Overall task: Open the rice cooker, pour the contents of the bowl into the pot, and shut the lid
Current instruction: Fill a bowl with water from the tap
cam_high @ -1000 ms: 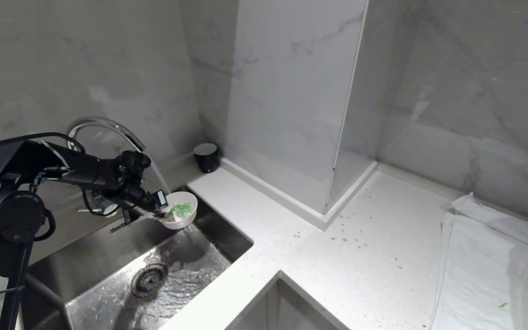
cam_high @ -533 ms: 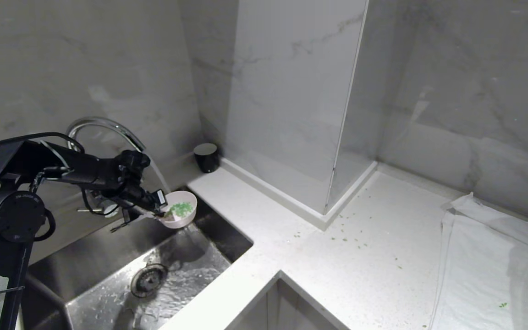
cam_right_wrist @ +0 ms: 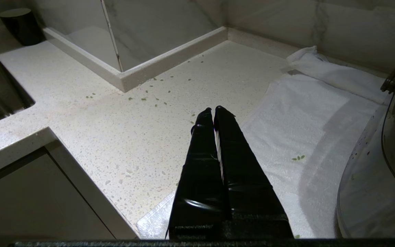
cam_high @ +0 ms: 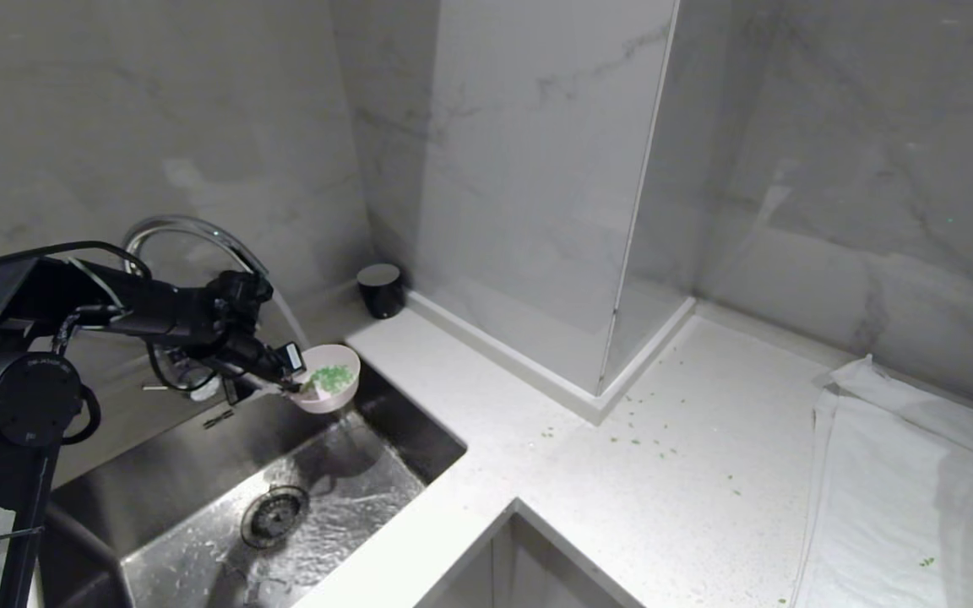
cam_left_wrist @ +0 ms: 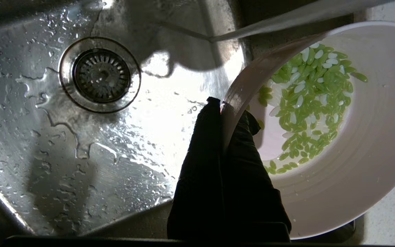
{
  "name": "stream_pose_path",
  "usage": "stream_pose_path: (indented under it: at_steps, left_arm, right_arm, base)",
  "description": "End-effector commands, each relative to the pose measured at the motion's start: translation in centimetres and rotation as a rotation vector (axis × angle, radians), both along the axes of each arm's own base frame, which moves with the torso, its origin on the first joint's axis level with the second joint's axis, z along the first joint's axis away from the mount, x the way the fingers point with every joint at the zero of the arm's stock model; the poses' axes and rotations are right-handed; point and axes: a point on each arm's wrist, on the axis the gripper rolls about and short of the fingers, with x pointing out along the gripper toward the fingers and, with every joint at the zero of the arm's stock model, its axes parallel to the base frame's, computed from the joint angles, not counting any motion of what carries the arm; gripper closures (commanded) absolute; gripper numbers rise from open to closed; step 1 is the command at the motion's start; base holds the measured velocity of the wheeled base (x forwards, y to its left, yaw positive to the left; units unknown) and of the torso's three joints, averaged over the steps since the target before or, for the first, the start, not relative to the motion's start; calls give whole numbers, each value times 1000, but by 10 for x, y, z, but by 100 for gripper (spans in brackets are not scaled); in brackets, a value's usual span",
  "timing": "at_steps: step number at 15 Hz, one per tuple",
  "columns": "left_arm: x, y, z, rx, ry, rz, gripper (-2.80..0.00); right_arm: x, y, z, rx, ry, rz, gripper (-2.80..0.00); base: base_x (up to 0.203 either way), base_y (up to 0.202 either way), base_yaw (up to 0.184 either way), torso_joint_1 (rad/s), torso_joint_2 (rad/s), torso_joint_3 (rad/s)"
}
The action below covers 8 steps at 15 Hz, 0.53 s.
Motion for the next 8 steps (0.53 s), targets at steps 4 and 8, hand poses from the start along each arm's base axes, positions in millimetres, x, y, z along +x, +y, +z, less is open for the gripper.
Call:
stream_pose_path:
  at_steps: [4, 8]
  left_arm:
    - [2, 6, -6, -1, 10, 15, 0]
    - [5, 10, -10, -2, 11, 26, 0]
  right_arm:
    - [0, 0, 0, 0, 1, 1, 0]
    - [0, 0, 0, 0, 1, 1, 0]
  base:
    - [0, 0, 0, 0, 0, 0]
    - [0, 0, 0, 0, 0, 0]
